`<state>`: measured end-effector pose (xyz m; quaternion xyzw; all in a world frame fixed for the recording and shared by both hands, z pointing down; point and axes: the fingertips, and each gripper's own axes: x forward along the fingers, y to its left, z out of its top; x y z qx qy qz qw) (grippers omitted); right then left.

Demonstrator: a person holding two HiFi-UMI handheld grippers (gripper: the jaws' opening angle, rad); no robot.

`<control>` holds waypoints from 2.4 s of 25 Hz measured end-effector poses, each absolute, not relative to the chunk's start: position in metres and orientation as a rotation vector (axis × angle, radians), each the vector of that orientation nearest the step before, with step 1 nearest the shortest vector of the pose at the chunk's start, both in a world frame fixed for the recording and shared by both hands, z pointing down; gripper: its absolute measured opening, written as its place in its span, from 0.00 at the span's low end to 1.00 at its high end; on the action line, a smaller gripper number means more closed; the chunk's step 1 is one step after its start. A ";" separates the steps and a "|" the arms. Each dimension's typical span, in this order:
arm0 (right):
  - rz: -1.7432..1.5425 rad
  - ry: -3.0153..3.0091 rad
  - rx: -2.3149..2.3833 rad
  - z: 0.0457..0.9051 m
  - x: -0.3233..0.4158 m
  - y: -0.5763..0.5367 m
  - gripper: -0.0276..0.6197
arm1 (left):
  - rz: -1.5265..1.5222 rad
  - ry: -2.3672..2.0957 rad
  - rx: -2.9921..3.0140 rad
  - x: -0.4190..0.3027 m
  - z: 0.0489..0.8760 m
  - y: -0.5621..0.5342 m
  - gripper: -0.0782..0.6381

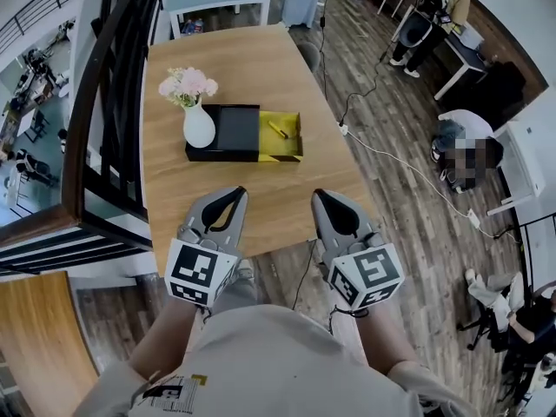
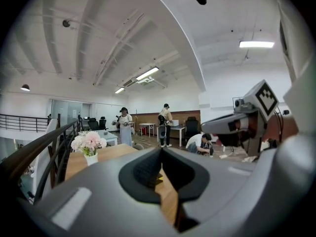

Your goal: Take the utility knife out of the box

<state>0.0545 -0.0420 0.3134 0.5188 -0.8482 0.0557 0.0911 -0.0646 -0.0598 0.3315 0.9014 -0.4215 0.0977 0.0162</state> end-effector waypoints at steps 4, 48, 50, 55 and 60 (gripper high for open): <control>0.167 -2.497 1.570 0.313 0.042 -0.088 0.04 | 0.307 -1.274 2.818 -0.075 0.334 -0.108 0.11; 0.311 -2.405 1.289 0.411 0.076 -0.317 0.23 | 0.463 -1.287 2.725 -0.024 0.390 -0.306 0.11; 0.322 -2.384 1.232 0.425 0.072 -0.331 0.26 | 0.491 -1.285 2.699 -0.025 0.401 -0.319 0.11; 0.347 -2.306 1.143 0.471 0.065 -0.364 0.26 | 0.548 -1.267 2.657 -0.025 0.434 -0.342 0.11; 0.427 -2.206 1.082 0.531 0.069 -0.388 0.27 | 0.533 -1.264 2.576 -0.025 0.464 -0.361 0.11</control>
